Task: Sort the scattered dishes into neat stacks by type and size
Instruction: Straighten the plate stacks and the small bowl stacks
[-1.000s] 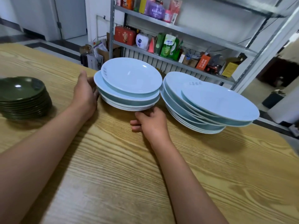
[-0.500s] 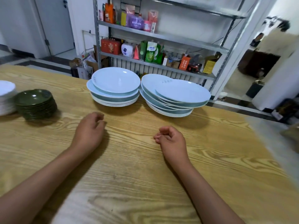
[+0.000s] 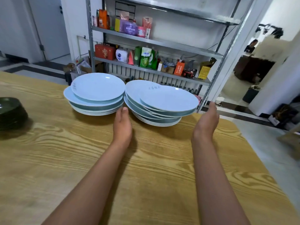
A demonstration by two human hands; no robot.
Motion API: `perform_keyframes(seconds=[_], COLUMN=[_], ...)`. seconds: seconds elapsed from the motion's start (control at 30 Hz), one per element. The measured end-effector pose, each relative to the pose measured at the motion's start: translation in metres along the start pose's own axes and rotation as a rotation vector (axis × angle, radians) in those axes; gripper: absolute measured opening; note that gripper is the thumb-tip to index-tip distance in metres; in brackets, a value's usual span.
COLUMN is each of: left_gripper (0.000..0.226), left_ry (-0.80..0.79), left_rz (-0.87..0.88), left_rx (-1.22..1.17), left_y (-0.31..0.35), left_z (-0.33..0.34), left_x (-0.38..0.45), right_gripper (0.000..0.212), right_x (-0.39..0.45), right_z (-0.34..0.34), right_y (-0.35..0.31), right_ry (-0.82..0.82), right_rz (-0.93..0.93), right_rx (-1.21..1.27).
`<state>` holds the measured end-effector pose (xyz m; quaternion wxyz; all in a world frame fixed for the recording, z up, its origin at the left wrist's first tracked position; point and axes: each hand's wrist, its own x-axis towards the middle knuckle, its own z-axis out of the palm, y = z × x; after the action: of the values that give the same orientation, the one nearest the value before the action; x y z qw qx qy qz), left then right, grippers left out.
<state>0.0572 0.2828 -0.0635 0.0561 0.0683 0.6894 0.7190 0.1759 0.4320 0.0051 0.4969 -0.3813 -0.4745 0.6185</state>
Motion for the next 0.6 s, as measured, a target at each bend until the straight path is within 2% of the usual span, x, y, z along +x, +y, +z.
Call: perform_keyframes(seconds=[0.17, 0.27, 0.3, 0.37, 0.43, 0.6], left_gripper=[0.033, 0.022, 0.024, 0.038, 0.041, 0.040], left_ry=[0.057, 0.039, 0.020, -0.009, -0.028, -0.010], left_rz=[0.027, 0.064, 0.073, 0.087, 0.122, 0.127], left_rx=[-0.109, -0.139, -0.145, -0.133, -0.101, -0.131], left_y=[-0.009, -0.015, -0.017, -0.023, -0.024, -0.026], left_z=[0.022, 0.024, 0.024, 0.025, 0.028, 0.027], left_x=[0.023, 0.041, 0.046, 0.055, 0.057, 0.061], right_gripper=[0.032, 0.062, 0.066, 0.051, 0.016, 0.016], right_x=[0.054, 0.078, 0.083, 0.086, 0.087, 0.083], right_z=[0.016, 0.022, 0.024, 0.028, 0.033, 0.037], right_y=[0.005, 0.006, 0.006, 0.008, 0.015, 0.022], right_ry=[-0.195, -0.282, -0.296, -0.313, -0.337, -0.326], right_rz=[0.017, 0.081, 0.087, 0.063, 0.053, 0.025], right_rx=[-0.017, 0.069, 0.093, 0.080, 0.019, -0.101])
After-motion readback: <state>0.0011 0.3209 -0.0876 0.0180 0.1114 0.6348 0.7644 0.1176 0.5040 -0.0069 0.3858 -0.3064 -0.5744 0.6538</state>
